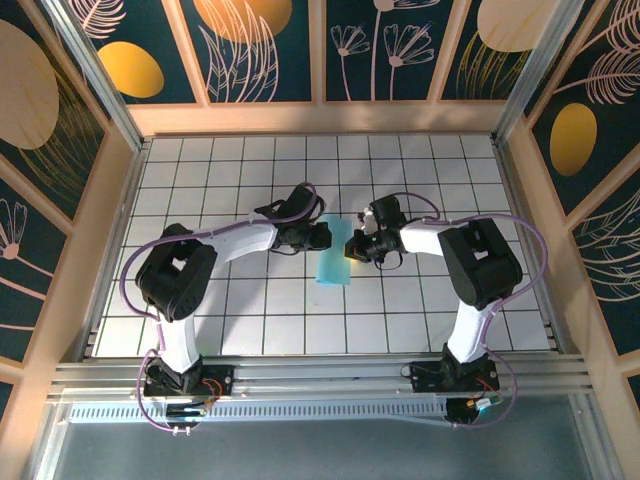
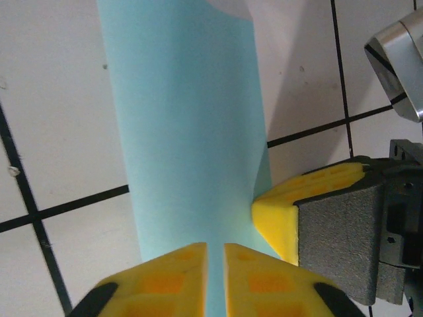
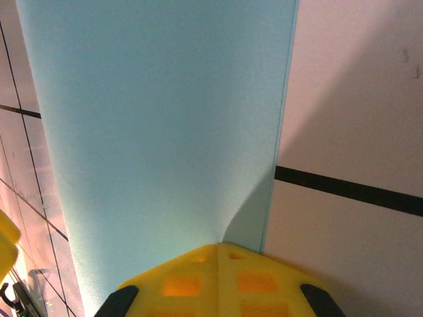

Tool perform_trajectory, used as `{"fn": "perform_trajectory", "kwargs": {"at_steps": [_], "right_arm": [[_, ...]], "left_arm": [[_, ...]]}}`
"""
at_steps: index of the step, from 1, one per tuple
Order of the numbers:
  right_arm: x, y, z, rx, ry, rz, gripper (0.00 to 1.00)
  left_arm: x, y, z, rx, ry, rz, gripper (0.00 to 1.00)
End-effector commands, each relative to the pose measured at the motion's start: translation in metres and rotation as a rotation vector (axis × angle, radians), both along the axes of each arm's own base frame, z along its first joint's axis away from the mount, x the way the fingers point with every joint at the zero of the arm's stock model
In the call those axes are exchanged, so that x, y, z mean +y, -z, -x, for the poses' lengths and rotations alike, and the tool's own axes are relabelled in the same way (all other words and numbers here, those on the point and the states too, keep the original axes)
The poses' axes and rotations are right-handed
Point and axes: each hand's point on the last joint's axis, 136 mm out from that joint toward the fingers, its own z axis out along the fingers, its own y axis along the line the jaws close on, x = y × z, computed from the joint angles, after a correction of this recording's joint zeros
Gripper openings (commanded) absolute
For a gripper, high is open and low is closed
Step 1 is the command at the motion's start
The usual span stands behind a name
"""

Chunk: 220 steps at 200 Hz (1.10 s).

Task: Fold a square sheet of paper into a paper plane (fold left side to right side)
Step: First fold the square sheet of paper in half at the center of the table.

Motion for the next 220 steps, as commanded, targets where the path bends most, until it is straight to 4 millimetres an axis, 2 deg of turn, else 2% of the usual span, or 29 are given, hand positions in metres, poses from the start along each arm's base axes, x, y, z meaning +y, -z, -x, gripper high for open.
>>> {"fn": "perform_trajectory", "kwargs": {"at_steps": [1,53,148,167,192,220], "right_arm": [[-0.033,0.055,0.033,0.132,0.018,0.207,0.0],[-0.036,0.058,0.034,0.139,0.018,0.225,0.0],[-0.041,0.061,0.037,0.147,0.013,0.257,0.0],[-0.041,0.061,0.038,0.149,0.01,0.256,0.0],[-0.041,0.061,0.037,0.146,0.009,0.254,0.0],[-0.04,0.06,0.037,0.144,0.01,0.251,0.0]], "left_arm": [[-0.004,0.013,0.001,0.024,0.023,0.044,0.09],[0.013,0.038,-0.001,0.038,0.014,0.028,0.04],[0.05,0.061,0.001,0.031,-0.032,-0.025,0.01],[0.059,0.059,-0.001,0.023,-0.046,-0.034,0.01],[0.062,0.045,-0.004,-0.008,-0.05,-0.022,0.01],[0.045,0.019,-0.006,-0.045,-0.007,0.082,0.0]]}}
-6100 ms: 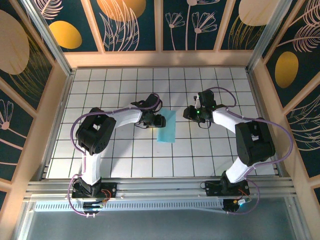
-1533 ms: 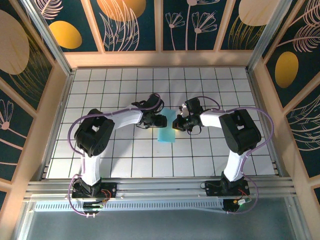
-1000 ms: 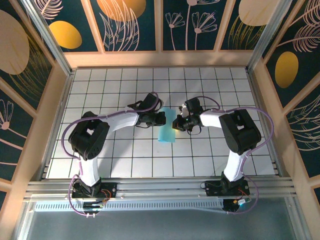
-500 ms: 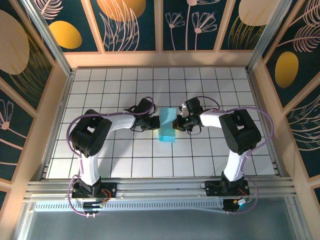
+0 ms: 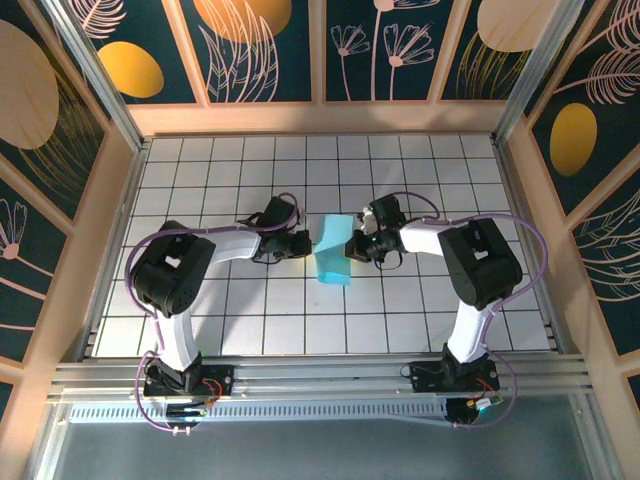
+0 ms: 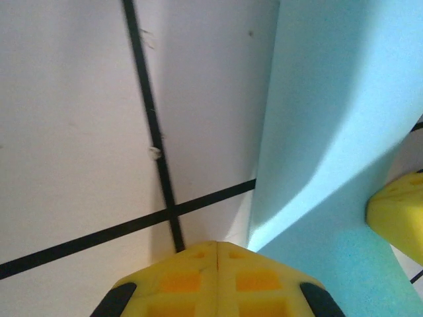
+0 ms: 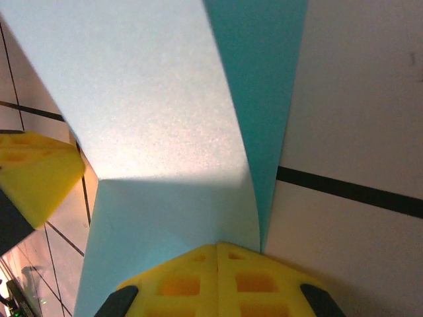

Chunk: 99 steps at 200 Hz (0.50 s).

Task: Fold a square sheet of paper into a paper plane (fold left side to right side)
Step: First fold the square sheet of paper in half at the center of the table.

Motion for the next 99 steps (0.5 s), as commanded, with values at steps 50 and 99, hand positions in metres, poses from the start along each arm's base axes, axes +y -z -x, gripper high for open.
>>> {"fn": "perform_trajectory", "kwargs": {"at_steps": [50,99], "right_arm": [[-0.04,0.06,0.037,0.152,0.031,0.24,0.0],[-0.039,0.06,0.038,0.153,0.028,0.237,0.0]], "left_arm": [[-0.05,-0.034,0.008,-0.047,0.138,0.175,0.0],[-0.055,-0.01,0.011,-0.009,0.155,0.118,0.0]]}}
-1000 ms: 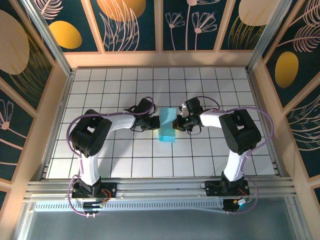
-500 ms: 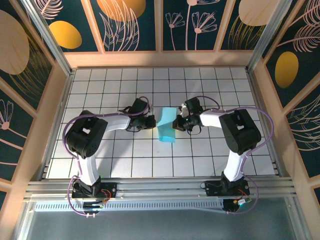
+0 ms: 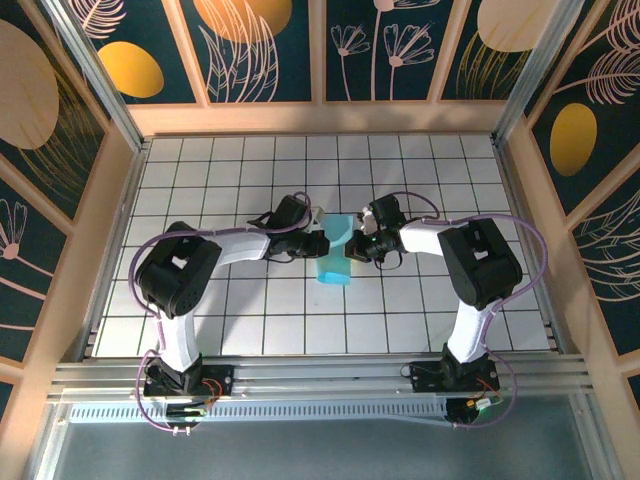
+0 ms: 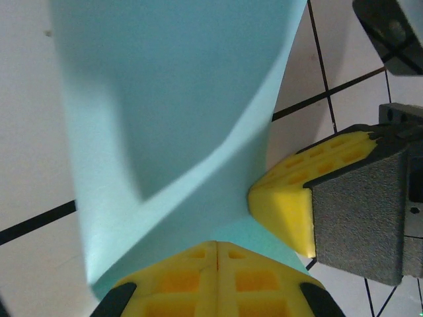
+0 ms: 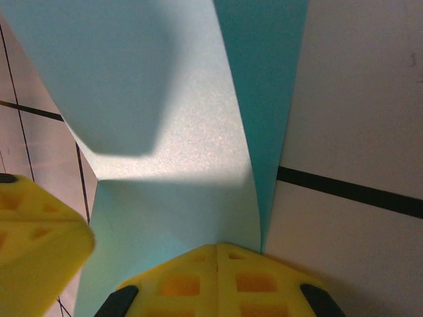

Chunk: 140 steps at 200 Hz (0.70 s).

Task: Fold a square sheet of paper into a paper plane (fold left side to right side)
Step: First fold the square sheet of paper in half at the center of the table, then hold the square sheet of paper at the center of the table.

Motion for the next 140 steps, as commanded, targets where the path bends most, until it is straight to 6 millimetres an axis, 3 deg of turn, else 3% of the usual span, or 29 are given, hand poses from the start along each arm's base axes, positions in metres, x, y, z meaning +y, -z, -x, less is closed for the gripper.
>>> {"fn": "perform_trajectory", "kwargs": {"at_steps": [1,92,140], "right_arm": [[-0.039,0.059,0.038,0.155,0.029,0.234,0.0],[-0.035,0.055,0.035,0.146,0.021,0.22,0.0],[-0.02,0.031,0.023,0.085,0.003,0.136,0.0]], "left_arm": [[-0.001,0.008,-0.002,0.008,0.013,-0.01,0.0],[0.011,0.037,0.005,0.052,0.0,-0.087,0.0],[0.016,0.045,0.008,0.069,-0.013,-0.11,0.0]]}}
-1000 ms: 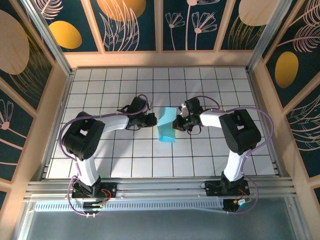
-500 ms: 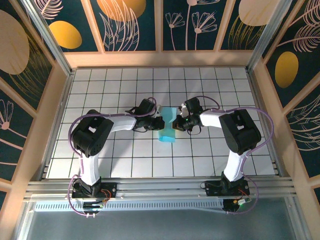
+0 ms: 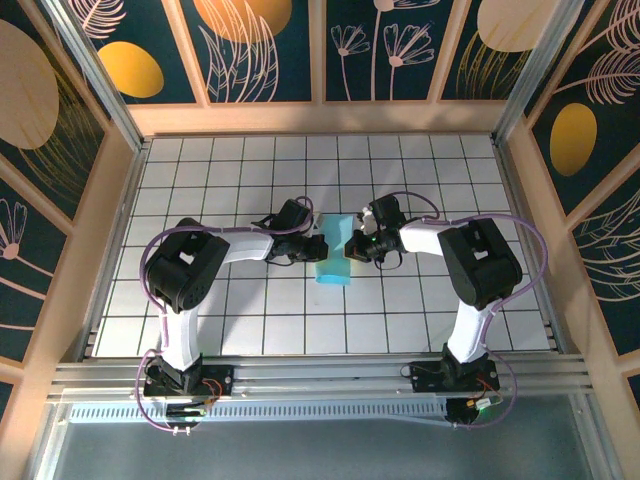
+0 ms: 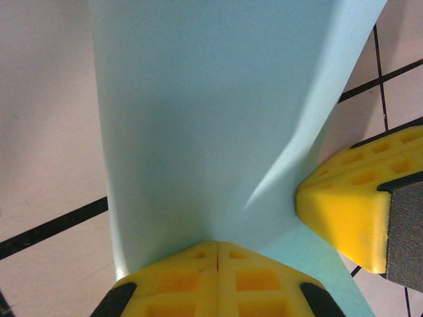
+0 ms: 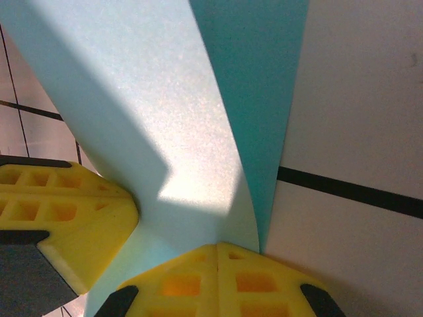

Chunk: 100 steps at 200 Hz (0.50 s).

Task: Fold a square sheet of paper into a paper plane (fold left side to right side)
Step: Hold the square sheet of paper at the center of the table.

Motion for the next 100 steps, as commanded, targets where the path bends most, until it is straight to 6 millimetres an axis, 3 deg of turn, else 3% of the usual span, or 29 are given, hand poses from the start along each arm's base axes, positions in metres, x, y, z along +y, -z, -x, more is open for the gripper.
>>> {"fn": "perform_trajectory", "kwargs": {"at_steps": [1,57,77,100], "right_arm": [[-0.019,0.03,0.022,0.081,0.003,0.135,0.0],[0.008,-0.036,-0.006,-0.075,-0.011,-0.033,0.0],[0.017,-0.046,-0.011,-0.114,-0.028,-0.076,0.0],[0.026,-0.042,-0.018,-0.124,-0.039,-0.079,0.0]], "left_arm": [[0.011,0.023,0.006,0.037,-0.007,-0.066,0.0],[0.014,0.026,0.006,0.041,-0.012,-0.084,0.0],[0.014,0.027,0.006,0.042,-0.01,-0.088,0.0],[0.015,0.028,0.007,0.045,-0.009,-0.091,0.0]]}}
